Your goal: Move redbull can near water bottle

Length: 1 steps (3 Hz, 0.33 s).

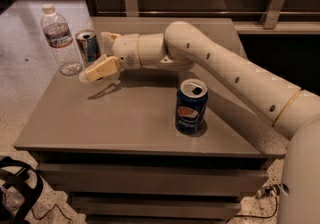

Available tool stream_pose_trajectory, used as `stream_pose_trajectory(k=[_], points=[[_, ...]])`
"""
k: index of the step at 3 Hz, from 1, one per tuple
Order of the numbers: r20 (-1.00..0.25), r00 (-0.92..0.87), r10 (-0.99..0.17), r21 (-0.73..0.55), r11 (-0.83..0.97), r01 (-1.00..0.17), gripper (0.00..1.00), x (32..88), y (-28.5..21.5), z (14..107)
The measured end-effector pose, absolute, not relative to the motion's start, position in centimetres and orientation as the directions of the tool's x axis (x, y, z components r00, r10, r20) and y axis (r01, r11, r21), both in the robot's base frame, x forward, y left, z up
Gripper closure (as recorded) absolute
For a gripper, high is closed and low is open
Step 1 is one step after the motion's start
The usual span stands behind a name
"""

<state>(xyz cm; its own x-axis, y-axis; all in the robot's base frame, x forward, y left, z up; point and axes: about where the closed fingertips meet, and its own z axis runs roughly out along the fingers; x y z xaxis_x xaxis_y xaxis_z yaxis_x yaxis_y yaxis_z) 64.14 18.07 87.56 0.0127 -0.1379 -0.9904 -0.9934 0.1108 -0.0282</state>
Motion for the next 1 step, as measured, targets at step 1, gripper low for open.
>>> stream_pose_trajectory(k=[1], points=[[-0.990,0.013,-0.138,-0.028,0.111,-0.993,0.00,64.14,18.08,87.56]])
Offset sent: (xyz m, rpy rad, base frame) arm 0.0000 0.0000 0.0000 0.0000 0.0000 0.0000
